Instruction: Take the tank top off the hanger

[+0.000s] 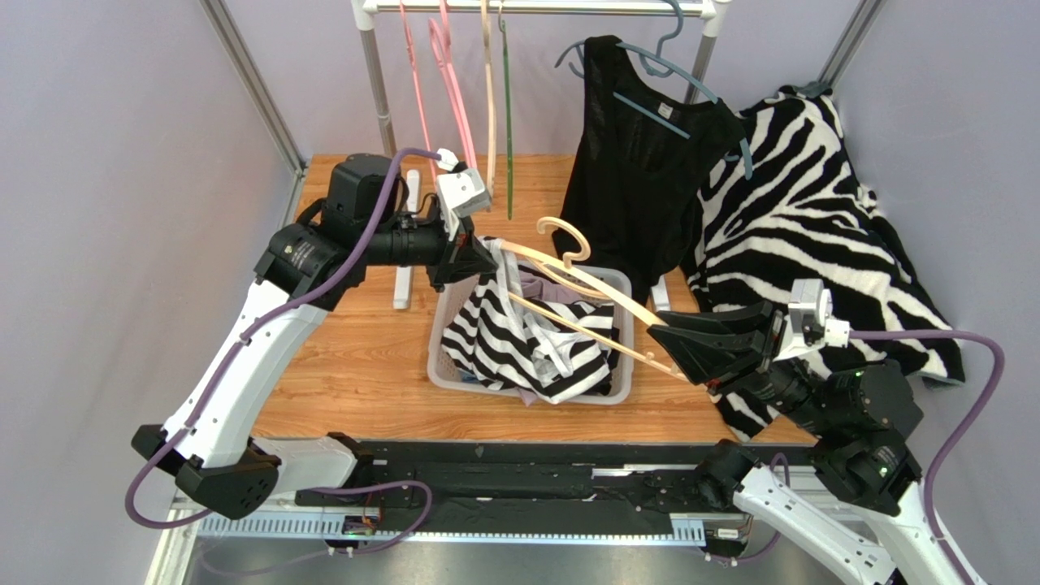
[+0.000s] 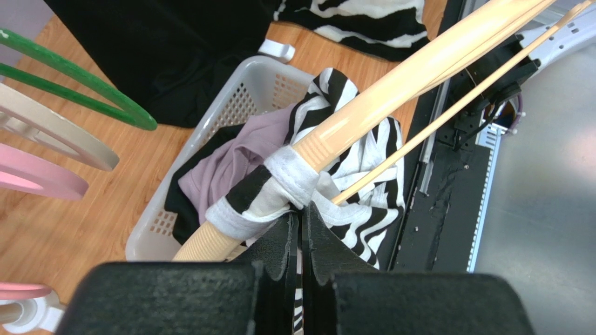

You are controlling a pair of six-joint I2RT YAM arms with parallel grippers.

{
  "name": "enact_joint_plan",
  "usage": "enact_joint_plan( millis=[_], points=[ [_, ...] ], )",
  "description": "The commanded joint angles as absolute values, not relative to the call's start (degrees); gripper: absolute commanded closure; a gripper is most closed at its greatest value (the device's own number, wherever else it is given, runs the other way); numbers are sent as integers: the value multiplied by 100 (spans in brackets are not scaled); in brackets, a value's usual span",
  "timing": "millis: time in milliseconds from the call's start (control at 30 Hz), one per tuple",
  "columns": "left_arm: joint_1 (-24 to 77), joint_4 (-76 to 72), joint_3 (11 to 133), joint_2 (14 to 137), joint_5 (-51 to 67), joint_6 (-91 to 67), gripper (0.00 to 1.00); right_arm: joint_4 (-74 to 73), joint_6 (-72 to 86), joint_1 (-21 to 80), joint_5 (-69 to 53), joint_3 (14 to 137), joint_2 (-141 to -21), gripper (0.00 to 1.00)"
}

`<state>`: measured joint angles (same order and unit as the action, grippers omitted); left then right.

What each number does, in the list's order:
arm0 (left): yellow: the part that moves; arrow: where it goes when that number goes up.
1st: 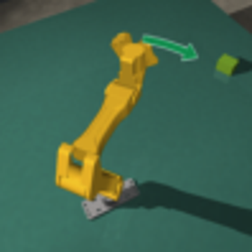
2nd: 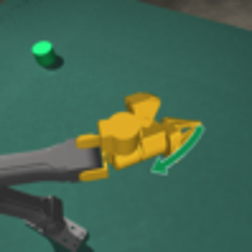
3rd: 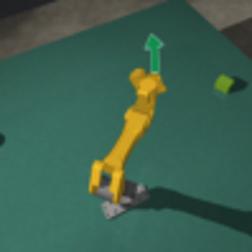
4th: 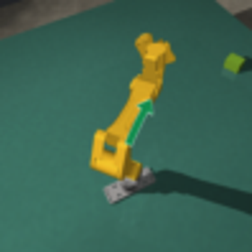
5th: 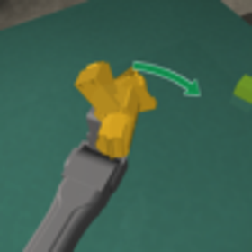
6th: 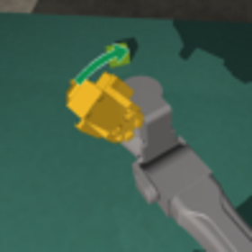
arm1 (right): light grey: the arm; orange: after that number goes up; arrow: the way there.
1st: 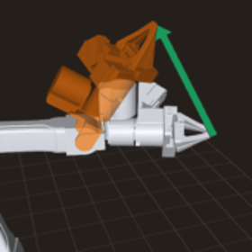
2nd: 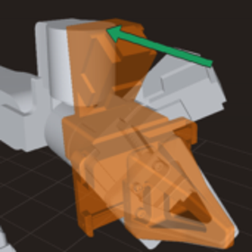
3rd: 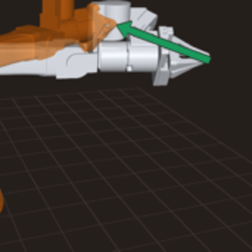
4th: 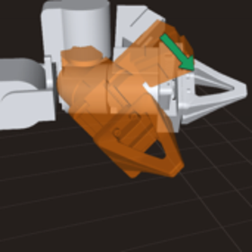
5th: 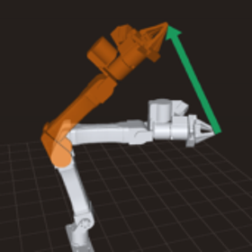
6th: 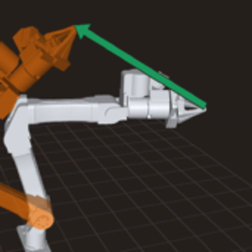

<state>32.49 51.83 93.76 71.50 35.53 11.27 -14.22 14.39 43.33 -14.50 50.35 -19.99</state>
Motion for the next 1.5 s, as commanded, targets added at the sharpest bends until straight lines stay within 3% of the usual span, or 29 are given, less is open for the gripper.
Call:
enact_joint_plan(
  millis=[0, 433, 600, 833, 1067, 1333, 1467],
  points=[
    [3226, 4957, 9598, 6970, 3630, 949, 100, -1661, 1055, 4342, -1547, 5625, -2048, 100],
    [2953, 4957, 10098, 6653, 2663, 914, 100, -3462, 660, 4342, -1503, 6899, -1846, 100],
    [3023, 5089, 10476, 7004, 3180, 870, 100, -4139, 519, 4333, -1170, 7645, -1644, 100],
    [3726, 5151, 9423, 7189, 2585, 1520, 100, -4236, 422, 4333, -379, 8059, -1871, 100],
    [3727, 4432, 8641, 7435, 1952, 2003, 100, -4070, 299, 4324, -27, 8209, -2267, 100],
    [3709, 3693, 9026, 7796, 1099, 2312, 100, -4017, 255, 4333, -9, 8270, -2698, 100],
    [3718, 3472, 8581, 7752, 1221, 2276, 100, -4008, 255, 4333, 298, 8262, -2769, 100]
  ],
)
